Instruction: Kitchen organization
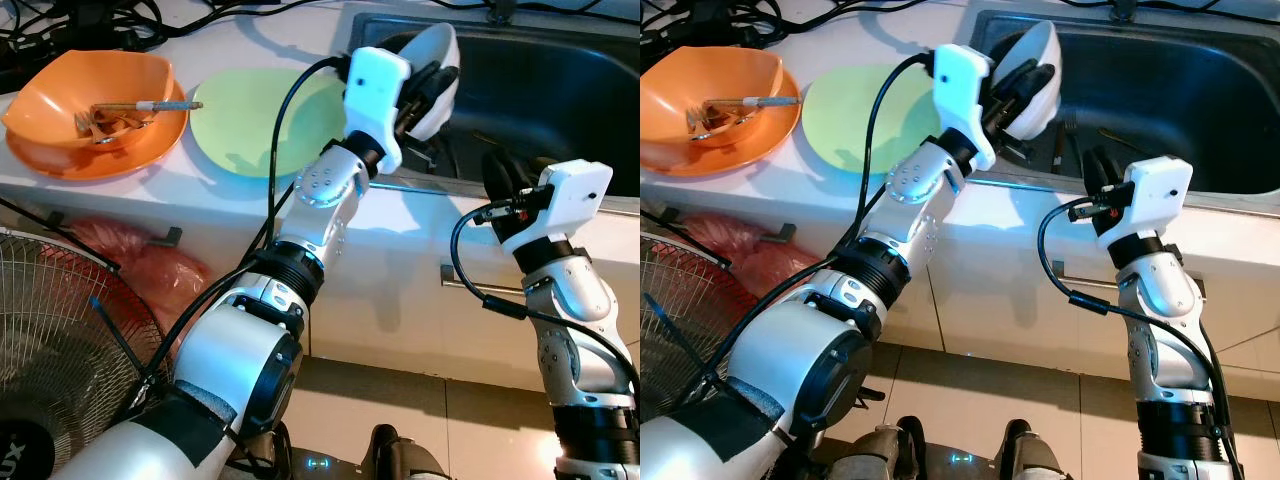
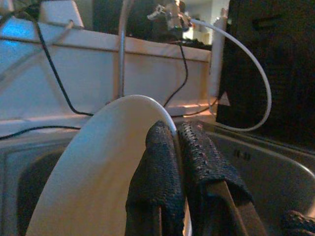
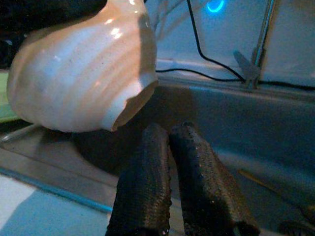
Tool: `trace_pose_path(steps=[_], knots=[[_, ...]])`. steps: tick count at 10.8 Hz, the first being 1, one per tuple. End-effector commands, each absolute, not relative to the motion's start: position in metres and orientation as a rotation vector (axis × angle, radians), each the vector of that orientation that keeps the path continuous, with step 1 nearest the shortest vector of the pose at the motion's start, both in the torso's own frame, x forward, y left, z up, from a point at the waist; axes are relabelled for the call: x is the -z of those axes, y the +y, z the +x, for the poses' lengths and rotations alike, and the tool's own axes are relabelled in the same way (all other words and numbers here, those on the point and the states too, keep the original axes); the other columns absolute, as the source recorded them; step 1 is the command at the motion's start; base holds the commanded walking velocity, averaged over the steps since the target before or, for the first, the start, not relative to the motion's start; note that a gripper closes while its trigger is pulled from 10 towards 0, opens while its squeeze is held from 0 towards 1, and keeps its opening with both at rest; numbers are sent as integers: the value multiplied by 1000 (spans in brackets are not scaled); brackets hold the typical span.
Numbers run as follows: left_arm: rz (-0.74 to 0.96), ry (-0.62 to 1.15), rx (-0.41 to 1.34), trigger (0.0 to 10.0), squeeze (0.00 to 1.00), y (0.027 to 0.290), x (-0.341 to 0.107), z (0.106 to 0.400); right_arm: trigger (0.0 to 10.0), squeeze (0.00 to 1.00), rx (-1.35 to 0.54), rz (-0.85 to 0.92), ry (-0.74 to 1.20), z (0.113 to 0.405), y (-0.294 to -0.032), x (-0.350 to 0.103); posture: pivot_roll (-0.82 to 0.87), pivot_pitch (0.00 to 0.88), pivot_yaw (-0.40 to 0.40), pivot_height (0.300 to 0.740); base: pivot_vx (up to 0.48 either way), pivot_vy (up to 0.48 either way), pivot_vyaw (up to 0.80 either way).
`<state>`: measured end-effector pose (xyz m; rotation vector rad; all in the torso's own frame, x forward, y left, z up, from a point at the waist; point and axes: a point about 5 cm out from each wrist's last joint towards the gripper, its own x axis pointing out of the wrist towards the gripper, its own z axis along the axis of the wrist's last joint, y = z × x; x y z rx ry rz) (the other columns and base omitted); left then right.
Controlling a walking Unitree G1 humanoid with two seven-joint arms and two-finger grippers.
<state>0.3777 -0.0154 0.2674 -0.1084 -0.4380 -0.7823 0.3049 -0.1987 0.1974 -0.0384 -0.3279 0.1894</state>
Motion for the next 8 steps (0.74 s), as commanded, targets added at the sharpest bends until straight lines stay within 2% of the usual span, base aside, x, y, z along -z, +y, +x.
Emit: trace_pose_path(steps=[1,8], knots=[[-155,-449,839,10000,0,-37,-275,368,10000,0,-189,-42,-357,303,-199,-206,-38,223,27,740,0,0,0],[-155,-449,839,10000,0,-37,-275,368,10000,0,-189,-42,-357,303,-199,-206,-38,223,27,740,0,0,0]])
